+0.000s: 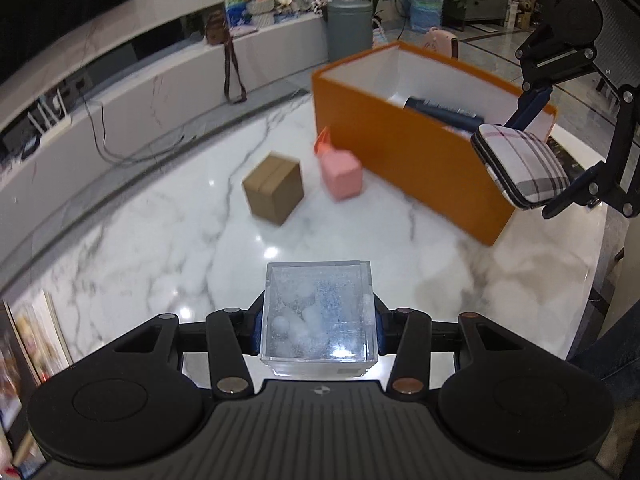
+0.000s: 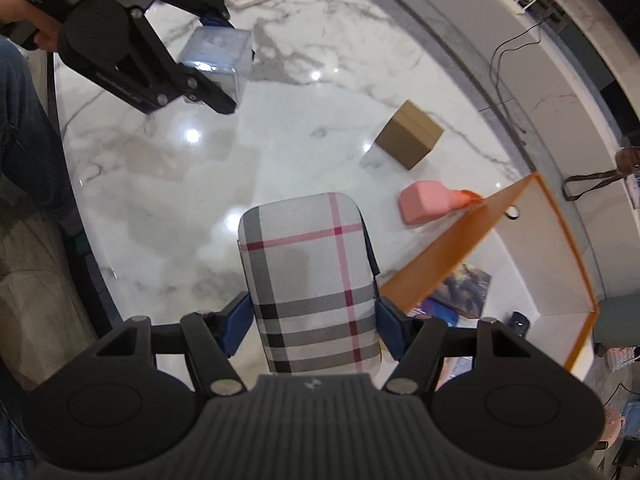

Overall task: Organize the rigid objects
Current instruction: 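Carry the clear cube and plaid case with both tools over the orange box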

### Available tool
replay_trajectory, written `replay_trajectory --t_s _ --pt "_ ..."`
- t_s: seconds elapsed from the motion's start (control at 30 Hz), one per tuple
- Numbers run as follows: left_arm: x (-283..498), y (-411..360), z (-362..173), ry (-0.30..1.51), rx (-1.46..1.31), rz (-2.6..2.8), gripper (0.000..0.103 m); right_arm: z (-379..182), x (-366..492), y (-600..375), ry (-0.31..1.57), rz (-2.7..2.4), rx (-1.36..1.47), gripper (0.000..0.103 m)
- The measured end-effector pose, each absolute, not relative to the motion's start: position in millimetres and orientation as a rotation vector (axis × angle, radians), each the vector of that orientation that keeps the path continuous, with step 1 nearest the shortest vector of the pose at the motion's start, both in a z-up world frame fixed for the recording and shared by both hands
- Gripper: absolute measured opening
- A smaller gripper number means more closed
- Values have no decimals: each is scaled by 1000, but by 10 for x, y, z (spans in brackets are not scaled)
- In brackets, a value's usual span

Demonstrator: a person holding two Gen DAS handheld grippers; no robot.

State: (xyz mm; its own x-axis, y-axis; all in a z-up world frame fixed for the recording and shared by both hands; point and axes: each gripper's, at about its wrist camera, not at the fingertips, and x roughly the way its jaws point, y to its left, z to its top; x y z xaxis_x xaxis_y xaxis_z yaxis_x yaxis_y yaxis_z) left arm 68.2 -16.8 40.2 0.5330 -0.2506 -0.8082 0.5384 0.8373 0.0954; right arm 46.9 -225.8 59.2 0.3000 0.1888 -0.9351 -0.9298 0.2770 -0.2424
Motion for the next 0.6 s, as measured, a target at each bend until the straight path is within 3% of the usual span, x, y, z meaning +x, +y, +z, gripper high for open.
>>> replay_trajectory --t_s 0.6 --pt "825 -1234 872 790 483 -618 53 1240 462 -3090 868 782 -935 67"
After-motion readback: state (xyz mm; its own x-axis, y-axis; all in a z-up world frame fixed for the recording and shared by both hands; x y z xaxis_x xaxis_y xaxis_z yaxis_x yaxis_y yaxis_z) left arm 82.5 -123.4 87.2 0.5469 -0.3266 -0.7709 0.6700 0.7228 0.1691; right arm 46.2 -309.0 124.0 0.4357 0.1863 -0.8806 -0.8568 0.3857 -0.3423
